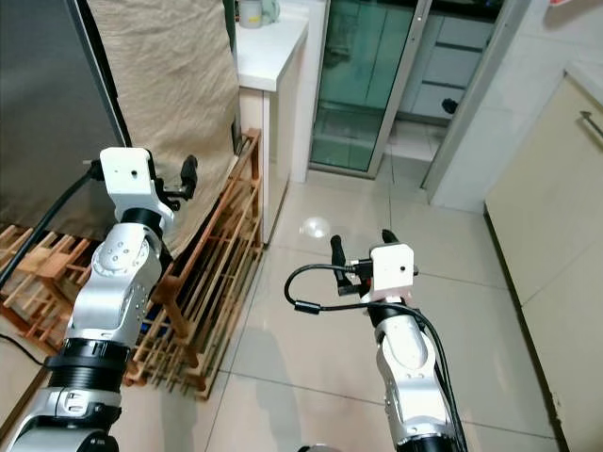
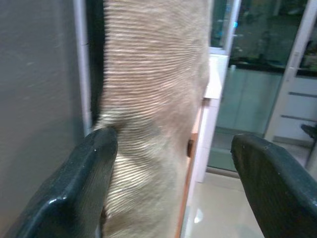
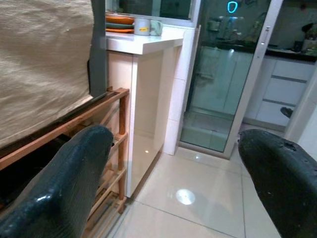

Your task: Restocking fridge

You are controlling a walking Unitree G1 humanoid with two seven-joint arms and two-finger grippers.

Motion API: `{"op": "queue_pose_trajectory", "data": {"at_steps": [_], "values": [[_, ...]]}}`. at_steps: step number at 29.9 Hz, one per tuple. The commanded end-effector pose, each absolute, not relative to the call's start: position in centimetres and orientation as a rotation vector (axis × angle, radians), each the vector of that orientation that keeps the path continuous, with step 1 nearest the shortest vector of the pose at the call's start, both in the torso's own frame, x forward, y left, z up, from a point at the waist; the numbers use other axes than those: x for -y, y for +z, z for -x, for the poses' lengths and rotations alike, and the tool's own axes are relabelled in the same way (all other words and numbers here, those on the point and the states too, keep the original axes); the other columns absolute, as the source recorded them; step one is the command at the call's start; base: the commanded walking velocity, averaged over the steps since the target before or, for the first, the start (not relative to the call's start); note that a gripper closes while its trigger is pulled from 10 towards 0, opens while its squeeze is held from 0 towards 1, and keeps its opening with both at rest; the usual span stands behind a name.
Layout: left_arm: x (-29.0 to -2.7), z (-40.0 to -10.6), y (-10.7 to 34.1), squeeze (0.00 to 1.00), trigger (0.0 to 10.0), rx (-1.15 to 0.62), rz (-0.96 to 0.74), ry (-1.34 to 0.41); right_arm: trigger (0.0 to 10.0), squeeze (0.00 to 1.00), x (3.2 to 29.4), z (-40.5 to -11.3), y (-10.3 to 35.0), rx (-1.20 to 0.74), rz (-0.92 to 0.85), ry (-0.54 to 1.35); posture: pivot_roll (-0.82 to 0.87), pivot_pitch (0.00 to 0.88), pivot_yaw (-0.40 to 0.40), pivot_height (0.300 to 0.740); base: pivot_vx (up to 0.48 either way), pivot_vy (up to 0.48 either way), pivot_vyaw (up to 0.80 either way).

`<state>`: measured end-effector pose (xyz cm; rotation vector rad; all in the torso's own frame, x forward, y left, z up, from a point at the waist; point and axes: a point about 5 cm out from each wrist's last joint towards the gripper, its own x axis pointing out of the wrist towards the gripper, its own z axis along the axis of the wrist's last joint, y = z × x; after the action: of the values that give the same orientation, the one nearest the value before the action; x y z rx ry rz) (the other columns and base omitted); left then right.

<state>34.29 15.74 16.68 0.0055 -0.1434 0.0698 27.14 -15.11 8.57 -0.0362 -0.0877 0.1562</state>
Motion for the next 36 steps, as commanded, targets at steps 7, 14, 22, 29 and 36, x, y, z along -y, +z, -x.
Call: {"op": "queue_pose_trajectory", "data": {"at_steps": [7, 14, 22, 29, 36], "values": [[-16.8, -34.2, 17.2, 0.00, 10.0, 0.185, -0.004, 0.160, 10.0, 0.00, 15.6, -26.9, 8.3, 0.083, 0.046, 0.155, -0.07, 0.000, -0.040, 0.740, 0.000, 0.000, 0.00], [-16.9, -34.0, 17.4, 0.00, 10.0, 0.207, 0.007, 0.177, 10.0, 0.00, 15.6, -26.8, 8.1, 0.075, 0.047, 0.158, -0.06, 0.000, -0.036, 0.740, 0.000, 0.000, 0.00], [-16.0, -34.3, 17.7, 0.00, 10.0, 0.216, 0.042, 0.136, 10.0, 0.00, 15.5, -26.7, 7.8, 0.067, 0.044, 0.160, -0.07, 0.000, -0.033, 0.740, 0.000, 0.000, 0.00], [-13.7, -34.6, 18.0, 0.00, 10.0, 0.220, 0.061, 0.071, 10.0, 0.00, 15.5, -26.7, 7.9, 0.069, 0.047, 0.157, -0.07, 0.000, -0.029, 0.740, 0.000, 0.000, 0.00], [-12.9, -35.3, 17.7, 0.00, 10.0, 0.204, 0.065, 0.069, 10.0, 0.00, 15.6, -26.6, 7.8, 0.068, 0.049, 0.154, -0.08, 0.000, -0.029, 0.740, 0.000, 0.000, 0.00]]}}
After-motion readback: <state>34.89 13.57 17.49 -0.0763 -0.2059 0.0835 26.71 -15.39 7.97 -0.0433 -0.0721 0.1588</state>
